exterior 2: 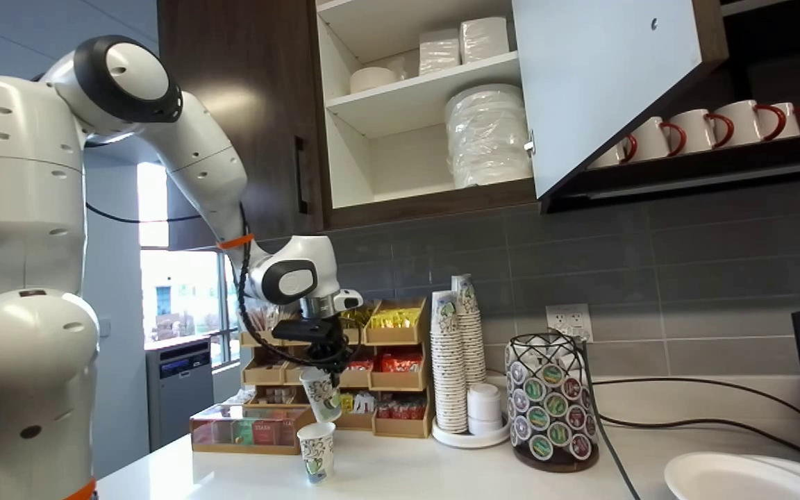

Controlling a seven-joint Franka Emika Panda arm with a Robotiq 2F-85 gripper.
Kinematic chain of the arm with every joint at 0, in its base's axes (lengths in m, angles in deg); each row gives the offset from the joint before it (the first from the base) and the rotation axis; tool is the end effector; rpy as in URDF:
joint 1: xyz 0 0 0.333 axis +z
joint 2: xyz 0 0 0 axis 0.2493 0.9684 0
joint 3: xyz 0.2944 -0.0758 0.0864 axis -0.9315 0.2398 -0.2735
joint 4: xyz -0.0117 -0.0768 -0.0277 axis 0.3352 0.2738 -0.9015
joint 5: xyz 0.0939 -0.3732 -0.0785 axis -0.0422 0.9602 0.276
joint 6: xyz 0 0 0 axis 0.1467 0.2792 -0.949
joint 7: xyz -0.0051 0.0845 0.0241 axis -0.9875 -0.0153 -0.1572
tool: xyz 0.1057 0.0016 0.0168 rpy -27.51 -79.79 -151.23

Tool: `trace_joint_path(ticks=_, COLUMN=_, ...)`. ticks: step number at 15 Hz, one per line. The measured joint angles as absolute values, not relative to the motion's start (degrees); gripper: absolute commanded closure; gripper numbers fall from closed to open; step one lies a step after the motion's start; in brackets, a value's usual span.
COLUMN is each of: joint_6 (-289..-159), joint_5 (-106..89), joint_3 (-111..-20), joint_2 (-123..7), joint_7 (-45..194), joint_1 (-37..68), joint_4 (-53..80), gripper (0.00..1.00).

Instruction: Put the paper cup on the right inside the paper cup on the left, turn the papers over and then put it in the bottom shelf of the cabinet

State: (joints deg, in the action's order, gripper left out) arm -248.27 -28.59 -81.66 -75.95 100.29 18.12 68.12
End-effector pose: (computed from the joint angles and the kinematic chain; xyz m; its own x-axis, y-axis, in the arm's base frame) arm 0.4556 0.1144 0.2999 0.8984 0.3497 0.2656 0.3802 -0.9221 -0.0721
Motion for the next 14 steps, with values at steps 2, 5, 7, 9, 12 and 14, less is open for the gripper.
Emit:
trace_joint_path(ticks=2, joint_6=-246.3, joint_5=-29.7, joint_3=-81.1, joint_2=-75.9, joint_7=101.4, joint_1=19.6, joint_4=68.1, gripper=0.99)
trace_joint_path(ticks=5, joint_6=-245.1, joint_5=-31.8, joint_3=-80.6, joint_2=-75.4, joint_7=103.6, joint_1=20.9, joint_4=68.0, gripper=0.99)
trace_joint_path(ticks=7, joint_6=-245.1, joint_5=-32.9, joint_3=-80.5, joint_2=-74.4, joint_7=104.9, joint_1=21.4, joint_4=67.8, gripper=0.99)
trace_joint_path(ticks=9, joint_6=-245.1, joint_5=-33.2, joint_3=-80.5, joint_2=-73.2, joint_7=105.5, joint_1=21.4, joint_4=67.1, gripper=0.99)
trace_joint_path(ticks=12, joint_6=-245.1, joint_5=-34.3, joint_3=-80.4, joint_2=-71.1, joint_7=106.9, joint_1=21.3, joint_4=65.6, gripper=0.99)
trace_joint_path(ticks=14, joint_6=-245.1, joint_5=-35.7, joint_3=-80.5, joint_2=-69.8, joint_7=108.3, joint_1=21.2, joint_4=64.4, gripper=0.99)
